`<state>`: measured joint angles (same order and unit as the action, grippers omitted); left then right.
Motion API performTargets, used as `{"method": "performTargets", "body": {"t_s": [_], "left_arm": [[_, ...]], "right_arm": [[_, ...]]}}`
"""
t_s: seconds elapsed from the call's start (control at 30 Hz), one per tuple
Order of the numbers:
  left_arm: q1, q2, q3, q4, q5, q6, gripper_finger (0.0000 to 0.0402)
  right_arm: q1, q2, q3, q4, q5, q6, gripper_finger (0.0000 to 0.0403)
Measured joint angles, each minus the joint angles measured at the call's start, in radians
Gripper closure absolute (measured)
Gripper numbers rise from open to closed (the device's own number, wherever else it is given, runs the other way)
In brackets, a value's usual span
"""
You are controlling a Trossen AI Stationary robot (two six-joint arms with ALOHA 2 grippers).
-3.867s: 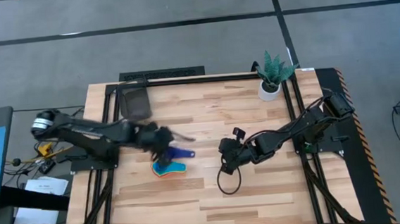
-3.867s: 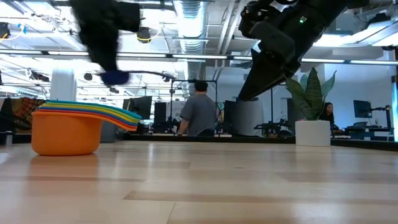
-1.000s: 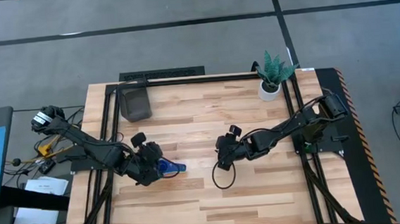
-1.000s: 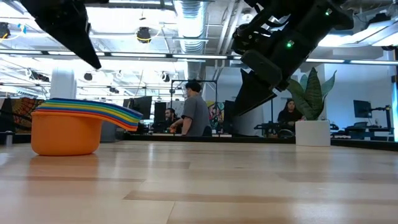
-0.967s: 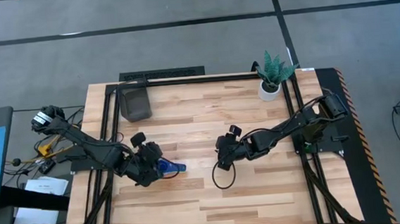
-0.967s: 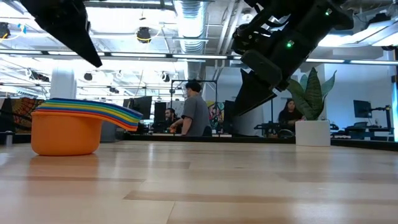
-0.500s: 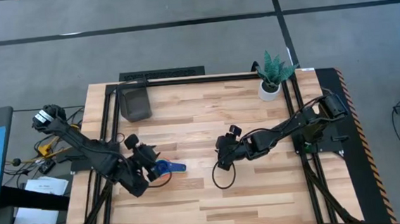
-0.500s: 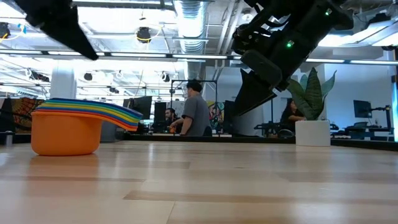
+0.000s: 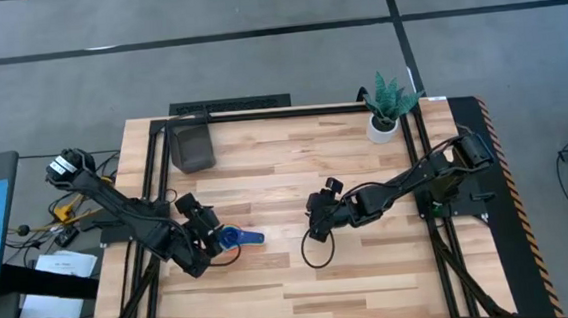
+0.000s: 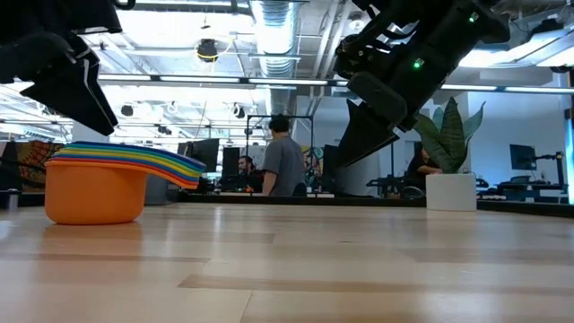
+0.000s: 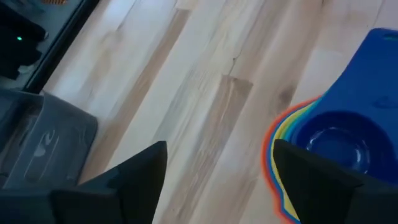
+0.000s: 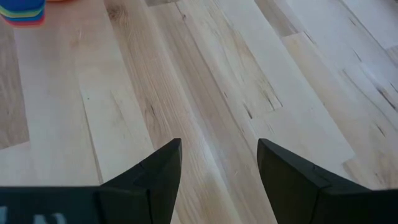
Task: Nest measuring cups in basket
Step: Return to Home Position
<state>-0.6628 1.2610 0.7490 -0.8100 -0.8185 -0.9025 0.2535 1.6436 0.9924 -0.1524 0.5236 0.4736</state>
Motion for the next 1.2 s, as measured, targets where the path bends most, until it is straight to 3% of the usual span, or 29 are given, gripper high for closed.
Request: {"method": "performTargets", "body": {"t_s": [0.8, 1.0, 1.2], "left_arm": [[0.0, 0.0, -0.001, 0.03, -0.01, -0.006, 0.0116], [-0.003, 0.0, 0.013, 0.085, -0.134, 0.083, 0.0116], [-0.057, -0.061, 0.031, 0.094, -0.416, 0.118, 0.0116]], "right_arm": [[0.0, 0.0, 0.0, 0.0, 0.0, 0.0, 0.0169], [0.0, 0.0, 0.0, 0.0, 0.0, 0.0, 0.0169], [0.0, 0.0, 0.0, 0.0, 0.0, 0.0, 0.0169]]}}
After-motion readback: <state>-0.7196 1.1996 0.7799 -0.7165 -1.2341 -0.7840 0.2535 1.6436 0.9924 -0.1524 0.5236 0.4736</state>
